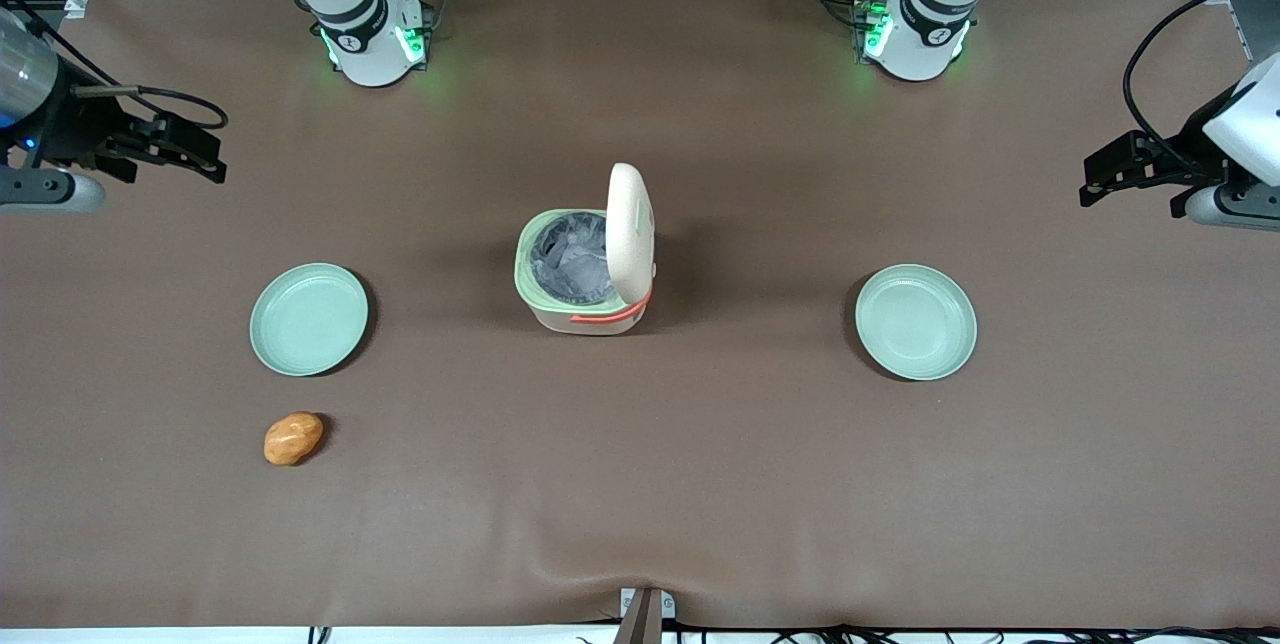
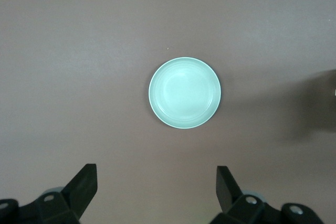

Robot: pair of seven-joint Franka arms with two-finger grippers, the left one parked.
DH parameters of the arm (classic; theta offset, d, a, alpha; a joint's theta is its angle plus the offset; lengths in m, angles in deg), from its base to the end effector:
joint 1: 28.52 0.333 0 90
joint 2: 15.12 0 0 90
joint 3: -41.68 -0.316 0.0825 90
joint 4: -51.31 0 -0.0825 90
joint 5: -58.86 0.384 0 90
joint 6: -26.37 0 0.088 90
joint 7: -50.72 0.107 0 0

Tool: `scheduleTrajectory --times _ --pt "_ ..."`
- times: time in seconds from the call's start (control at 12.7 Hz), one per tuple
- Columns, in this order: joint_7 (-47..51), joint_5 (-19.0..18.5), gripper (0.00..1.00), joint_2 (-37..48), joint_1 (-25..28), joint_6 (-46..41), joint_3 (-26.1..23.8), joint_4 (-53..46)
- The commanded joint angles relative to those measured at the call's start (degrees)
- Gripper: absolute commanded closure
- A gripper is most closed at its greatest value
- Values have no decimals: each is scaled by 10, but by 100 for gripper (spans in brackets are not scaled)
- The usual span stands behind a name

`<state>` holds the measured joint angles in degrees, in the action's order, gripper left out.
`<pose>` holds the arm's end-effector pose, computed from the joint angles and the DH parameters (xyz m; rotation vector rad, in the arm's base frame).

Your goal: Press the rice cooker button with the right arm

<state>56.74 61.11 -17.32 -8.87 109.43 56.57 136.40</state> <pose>0.5512 0.0536 0.6337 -3.1169 0.0294 0.1169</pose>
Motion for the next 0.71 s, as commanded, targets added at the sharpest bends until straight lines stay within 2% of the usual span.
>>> scheduleTrajectory --times 0.0,0.31,0.63 --pt "-11 -8 0 62 -9 53 -7 96" --pt "-56 -10 0 56 -30 52 -7 78" --pt "-61 -14 0 55 -54 47 -7 62"
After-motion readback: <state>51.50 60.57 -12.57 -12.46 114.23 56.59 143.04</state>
